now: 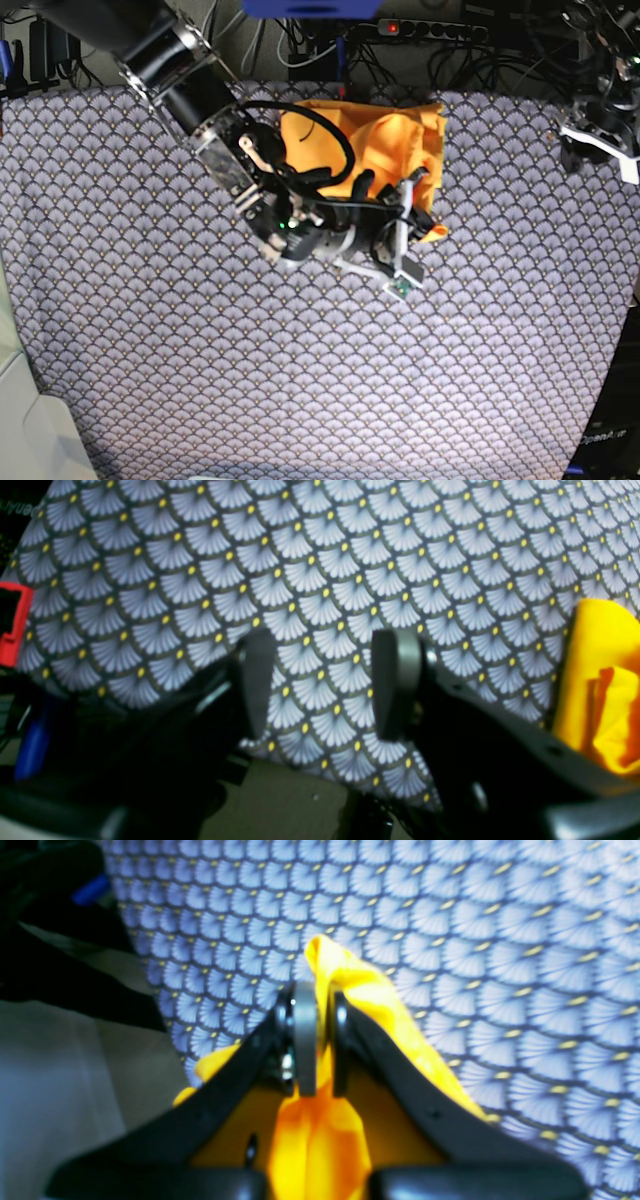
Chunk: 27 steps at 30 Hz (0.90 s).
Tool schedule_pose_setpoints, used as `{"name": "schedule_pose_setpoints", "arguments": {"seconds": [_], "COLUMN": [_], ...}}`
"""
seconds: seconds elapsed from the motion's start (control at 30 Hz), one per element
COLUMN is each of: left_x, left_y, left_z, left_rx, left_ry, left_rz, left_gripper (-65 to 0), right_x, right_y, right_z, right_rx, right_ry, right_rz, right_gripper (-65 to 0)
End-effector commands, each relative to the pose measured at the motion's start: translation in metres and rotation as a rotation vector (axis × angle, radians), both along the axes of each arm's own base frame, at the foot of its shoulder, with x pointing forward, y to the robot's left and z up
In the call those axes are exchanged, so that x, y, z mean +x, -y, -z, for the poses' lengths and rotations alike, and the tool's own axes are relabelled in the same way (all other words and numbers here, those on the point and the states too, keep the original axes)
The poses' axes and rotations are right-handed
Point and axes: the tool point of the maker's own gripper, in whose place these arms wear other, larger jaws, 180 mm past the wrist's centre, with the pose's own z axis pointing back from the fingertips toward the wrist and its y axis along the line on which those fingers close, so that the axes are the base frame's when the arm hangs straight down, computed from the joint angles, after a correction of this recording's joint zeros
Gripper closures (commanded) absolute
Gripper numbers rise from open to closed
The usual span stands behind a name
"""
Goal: Fold the T-shirt properly
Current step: 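Smooth the bundle with the right gripper and release it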
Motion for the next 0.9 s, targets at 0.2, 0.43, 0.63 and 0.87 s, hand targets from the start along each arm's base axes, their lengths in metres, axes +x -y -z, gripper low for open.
{"name": "schedule_pose_setpoints", "arguments": {"seconds": [0.2, 0.43, 0.63, 0.87], "left_x": [0.006, 0.007, 0.007, 0.004], "left_y": [-0.003, -0.002, -0.002, -0.003], "left_z": [-0.012, -0.011, -0.011, -0.011], "left_rx": [0.019, 0.015, 0.015, 0.018], "left_ry": [0.041, 0.042, 0.042, 0.036], "left_rz": [0.01, 0.008, 0.007, 0.005], "left_gripper": [-31.2, -31.2, -31.2, -31.2], "right_x": [0.01, 0.0, -0.024, -0.036], "right_y": [-0.007, -0.014, -0.035, -0.024], "right_z": [-0.013, -0.012, -0.042, -0.091], "right_rx": [0.046, 0.043, 0.079, 0.158], "right_ry": [0.024, 0.003, 0.102, 0.262], "right_rz": [0.014, -0.01, -0.133, -0.177], "right_gripper": [0.0, -4.8, -13.1, -13.5]}}
